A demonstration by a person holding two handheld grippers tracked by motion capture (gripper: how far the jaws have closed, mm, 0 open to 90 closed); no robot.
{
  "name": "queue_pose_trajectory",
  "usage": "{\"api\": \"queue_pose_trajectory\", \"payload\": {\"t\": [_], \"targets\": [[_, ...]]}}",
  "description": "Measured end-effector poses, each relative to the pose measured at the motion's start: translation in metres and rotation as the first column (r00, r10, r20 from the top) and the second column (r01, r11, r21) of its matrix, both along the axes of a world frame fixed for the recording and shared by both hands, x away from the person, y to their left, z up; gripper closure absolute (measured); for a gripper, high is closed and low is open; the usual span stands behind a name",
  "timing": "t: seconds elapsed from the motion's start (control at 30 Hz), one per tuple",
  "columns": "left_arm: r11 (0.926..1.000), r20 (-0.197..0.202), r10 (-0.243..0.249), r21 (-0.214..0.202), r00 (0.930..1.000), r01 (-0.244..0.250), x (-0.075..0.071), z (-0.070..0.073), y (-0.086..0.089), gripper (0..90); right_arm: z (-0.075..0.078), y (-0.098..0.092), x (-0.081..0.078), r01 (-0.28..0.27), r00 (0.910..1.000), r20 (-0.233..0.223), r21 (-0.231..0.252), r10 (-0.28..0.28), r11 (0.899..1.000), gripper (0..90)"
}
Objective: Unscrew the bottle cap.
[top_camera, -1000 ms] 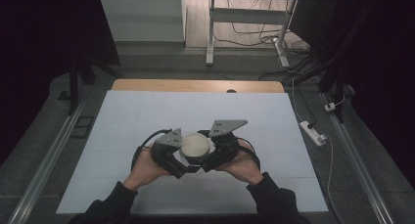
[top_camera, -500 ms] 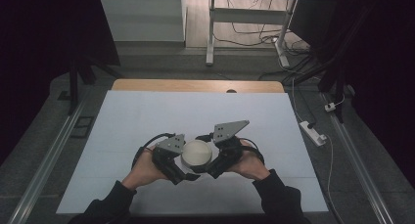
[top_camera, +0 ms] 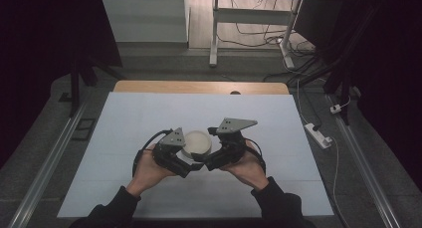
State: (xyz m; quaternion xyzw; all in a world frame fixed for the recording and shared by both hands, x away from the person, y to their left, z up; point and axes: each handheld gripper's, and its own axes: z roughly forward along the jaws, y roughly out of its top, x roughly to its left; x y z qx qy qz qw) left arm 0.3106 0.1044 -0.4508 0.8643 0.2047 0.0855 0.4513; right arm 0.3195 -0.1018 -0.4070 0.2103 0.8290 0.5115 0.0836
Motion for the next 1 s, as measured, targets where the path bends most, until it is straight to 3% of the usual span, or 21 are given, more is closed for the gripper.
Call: {"api": "queue_pose_trajectory", "payload": {"t": [0.2,0.43,0.57,0.6,0.7,0.77,0.87,1.0], "targets": [[0.9998,-0.006,0.019,-0.007,0.9998,-0.019,-0.003,0.001,-0.005,7.4,-0.004,0.009,-0.007,0.039,0.9988,0.031,-0.013,-0.038,0.999,4.3],[0.9999,-0.01,-0.015,-0.002,0.9998,0.015,-0.002,-0.001,-0.006,7.4,-0.007,0.008,-0.006,0.017,0.9996,0.023,-0.019,-0.017,1.0,6.8],[0.9973,-0.021,-0.073,-0.01,0.9971,0.073,0.0,-0.004,-0.005,7.4,-0.008,0.007,-0.005,-0.018,0.9997,0.015,-0.032,0.018,0.999,6.9],[0.9935,-0.023,-0.113,-0.006,0.9933,0.113,0.001,-0.006,-0.003,7.4,-0.008,0.005,-0.002,-0.067,0.9978,-0.007,-0.036,0.067,0.997,7.0],[0.9876,-0.031,-0.157,-0.011,0.9872,0.156,0.003,-0.007,-0.002,7.4,-0.009,0.003,0.001,-0.109,0.9936,-0.034,-0.031,0.108,0.994,7.0],[0.9833,-0.03,-0.182,-0.01,0.9829,0.182,0.003,-0.008,-0.002,7.4,-0.009,0.0,0.005,-0.165,0.9847,-0.06,-0.027,0.163,0.986,7.0],[0.979,-0.027,-0.204,-0.011,0.9786,0.204,0.003,-0.008,-0.002,7.4,-0.009,-0.001,0.005,-0.19,0.9802,-0.063,-0.023,0.188,0.982,7.1],[0.9796,-0.023,-0.201,-0.001,0.9794,0.201,0.004,-0.008,-0.001,7.4,-0.008,-0.001,0.005,-0.192,0.9801,-0.053,-0.015,0.191,0.981,7.1]]}}
